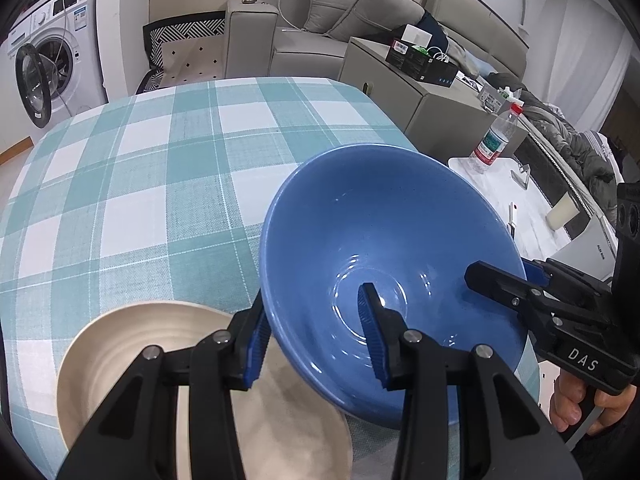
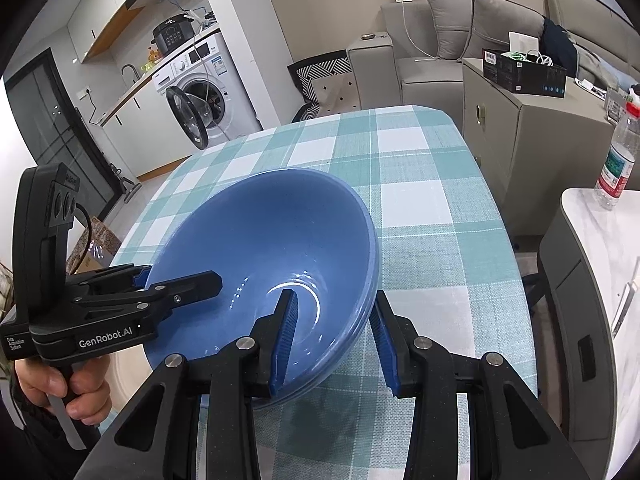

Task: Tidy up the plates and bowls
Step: 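Lift the stacked blue bowls with both tools and carry them toward the beige plates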

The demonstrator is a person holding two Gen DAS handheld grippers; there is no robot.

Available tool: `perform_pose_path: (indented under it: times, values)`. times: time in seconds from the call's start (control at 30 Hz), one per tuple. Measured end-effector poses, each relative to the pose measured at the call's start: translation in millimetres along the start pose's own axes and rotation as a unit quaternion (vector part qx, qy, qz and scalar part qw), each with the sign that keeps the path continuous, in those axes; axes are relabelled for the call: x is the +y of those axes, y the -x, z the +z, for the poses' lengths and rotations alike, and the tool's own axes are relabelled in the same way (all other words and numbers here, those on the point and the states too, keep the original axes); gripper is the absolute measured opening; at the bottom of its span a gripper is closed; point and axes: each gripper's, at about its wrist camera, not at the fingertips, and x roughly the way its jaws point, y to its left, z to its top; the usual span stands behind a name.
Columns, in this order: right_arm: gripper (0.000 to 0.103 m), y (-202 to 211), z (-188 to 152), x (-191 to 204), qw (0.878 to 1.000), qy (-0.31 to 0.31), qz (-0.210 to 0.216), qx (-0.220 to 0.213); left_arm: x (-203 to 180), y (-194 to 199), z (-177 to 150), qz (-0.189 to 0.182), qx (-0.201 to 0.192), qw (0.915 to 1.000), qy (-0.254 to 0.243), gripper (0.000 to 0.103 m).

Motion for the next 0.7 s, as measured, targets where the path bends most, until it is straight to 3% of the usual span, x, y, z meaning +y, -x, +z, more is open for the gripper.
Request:
perform_pose_path:
  times: [0.7]
  values:
    - [0.038, 1, -5, -13, 0.999, -0.008, 0.035, -0.002, -4, 3, -12, -0.009, -0.022, 0.9997, -0.001, 0.041]
